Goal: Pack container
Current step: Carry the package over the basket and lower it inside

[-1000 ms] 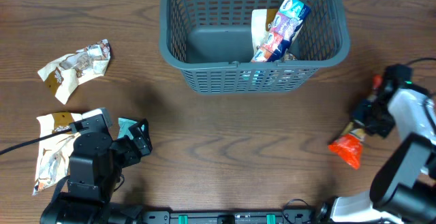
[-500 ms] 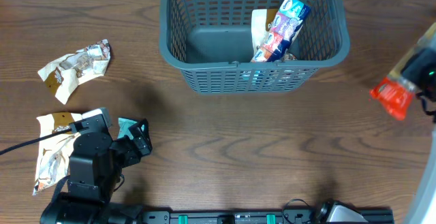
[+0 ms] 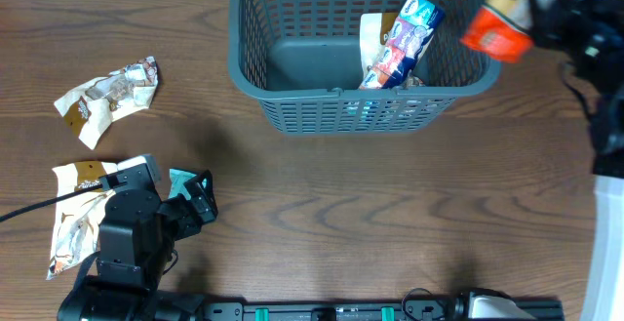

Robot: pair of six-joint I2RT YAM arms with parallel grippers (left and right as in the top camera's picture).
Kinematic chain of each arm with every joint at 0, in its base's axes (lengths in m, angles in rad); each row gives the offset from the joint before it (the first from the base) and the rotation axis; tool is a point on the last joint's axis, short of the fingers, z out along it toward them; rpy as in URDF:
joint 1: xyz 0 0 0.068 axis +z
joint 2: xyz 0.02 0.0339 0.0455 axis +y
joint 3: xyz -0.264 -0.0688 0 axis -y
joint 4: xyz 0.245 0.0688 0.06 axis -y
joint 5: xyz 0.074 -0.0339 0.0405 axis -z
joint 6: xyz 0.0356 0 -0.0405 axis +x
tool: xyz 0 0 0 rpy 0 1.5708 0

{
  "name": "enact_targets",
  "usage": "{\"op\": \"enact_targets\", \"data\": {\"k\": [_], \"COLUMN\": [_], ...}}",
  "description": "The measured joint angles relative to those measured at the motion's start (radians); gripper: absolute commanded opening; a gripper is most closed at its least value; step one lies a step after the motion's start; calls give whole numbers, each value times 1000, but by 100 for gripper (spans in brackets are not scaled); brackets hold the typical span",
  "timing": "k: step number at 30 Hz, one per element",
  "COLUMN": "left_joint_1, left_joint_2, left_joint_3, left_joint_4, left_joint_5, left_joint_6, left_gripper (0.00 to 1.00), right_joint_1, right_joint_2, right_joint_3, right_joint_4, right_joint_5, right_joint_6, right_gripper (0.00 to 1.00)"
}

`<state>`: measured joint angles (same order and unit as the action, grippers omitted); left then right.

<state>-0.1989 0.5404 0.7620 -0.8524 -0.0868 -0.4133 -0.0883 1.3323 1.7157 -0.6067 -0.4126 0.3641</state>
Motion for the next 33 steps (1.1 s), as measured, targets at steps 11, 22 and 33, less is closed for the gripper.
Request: {"op": "enact_targets", "data": {"k": [11,22,33], "left_joint_1": [0,0,0], "left_joint_2": [0,0,0], "left_joint_3": [0,0,0], "left_joint_4": [0,0,0], "left_joint_5": [0,0,0], "left_joint_6": [0,0,0], "left_gripper": [99,99,99], "right_joint_1": [195,197,219], "right_joint_2": [204,354,365], "right_joint_3": [0,0,0], "right_joint_4": [21,-76,-217], "right_joint_5": [-3,77,187], "right_joint_6": [-70,-80,-89], "right_gripper": [1,1,5]}}
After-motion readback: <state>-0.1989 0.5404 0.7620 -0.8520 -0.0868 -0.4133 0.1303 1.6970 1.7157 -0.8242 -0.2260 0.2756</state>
